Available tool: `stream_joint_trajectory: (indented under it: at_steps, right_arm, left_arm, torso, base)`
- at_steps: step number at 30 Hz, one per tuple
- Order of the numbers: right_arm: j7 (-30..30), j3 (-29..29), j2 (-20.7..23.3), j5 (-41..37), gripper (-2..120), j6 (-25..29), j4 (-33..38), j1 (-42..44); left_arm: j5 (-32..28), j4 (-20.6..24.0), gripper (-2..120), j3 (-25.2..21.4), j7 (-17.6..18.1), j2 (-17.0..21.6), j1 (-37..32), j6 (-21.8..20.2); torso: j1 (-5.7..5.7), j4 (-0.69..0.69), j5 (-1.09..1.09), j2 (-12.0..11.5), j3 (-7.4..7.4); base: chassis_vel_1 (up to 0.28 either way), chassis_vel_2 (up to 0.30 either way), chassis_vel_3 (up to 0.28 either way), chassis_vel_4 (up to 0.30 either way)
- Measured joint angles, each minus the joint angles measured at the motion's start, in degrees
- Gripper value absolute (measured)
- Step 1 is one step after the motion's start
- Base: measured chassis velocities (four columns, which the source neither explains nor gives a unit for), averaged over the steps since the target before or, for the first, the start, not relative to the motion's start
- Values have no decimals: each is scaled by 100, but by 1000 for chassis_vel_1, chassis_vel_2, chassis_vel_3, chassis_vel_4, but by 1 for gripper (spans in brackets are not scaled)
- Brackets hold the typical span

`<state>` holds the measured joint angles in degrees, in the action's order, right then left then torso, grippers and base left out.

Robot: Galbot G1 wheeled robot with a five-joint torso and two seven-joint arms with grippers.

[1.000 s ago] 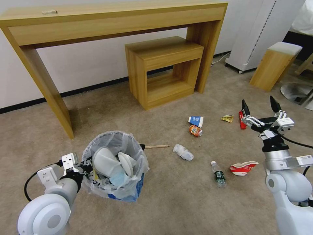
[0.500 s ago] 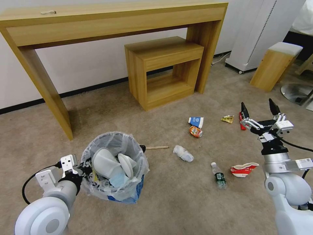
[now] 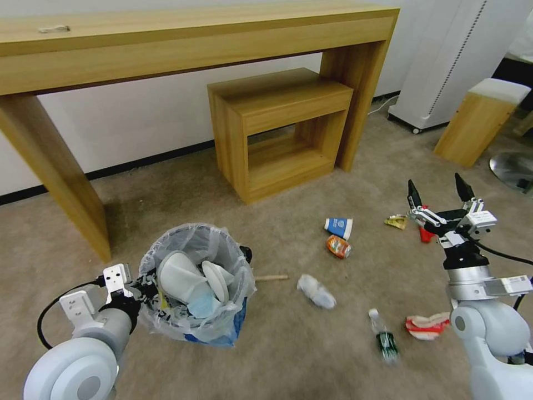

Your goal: Pick up the trash bin and place the garbage on the floor into it.

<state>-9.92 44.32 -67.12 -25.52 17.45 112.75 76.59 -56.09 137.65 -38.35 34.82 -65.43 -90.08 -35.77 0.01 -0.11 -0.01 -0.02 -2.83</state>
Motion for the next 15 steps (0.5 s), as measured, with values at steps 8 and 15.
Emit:
stream_joint_trajectory:
  at_steps: [8,15]
  right_arm:
    - [886,-499,416,315,100,-1299,309,479]
    - [1840,-1136,1084,204,100,-3675,583,819]
  left_arm:
    - [-6,114,1,-56,-5,19,-28,0]
    - [55,328,1,-120,-7,37,-113,0]
  torso:
    - [-1,-2,0,5,3]
    - [-1,0,0,5,2]
  base:
    - [-12,7,11,-8]
    - [0,0,0,0]
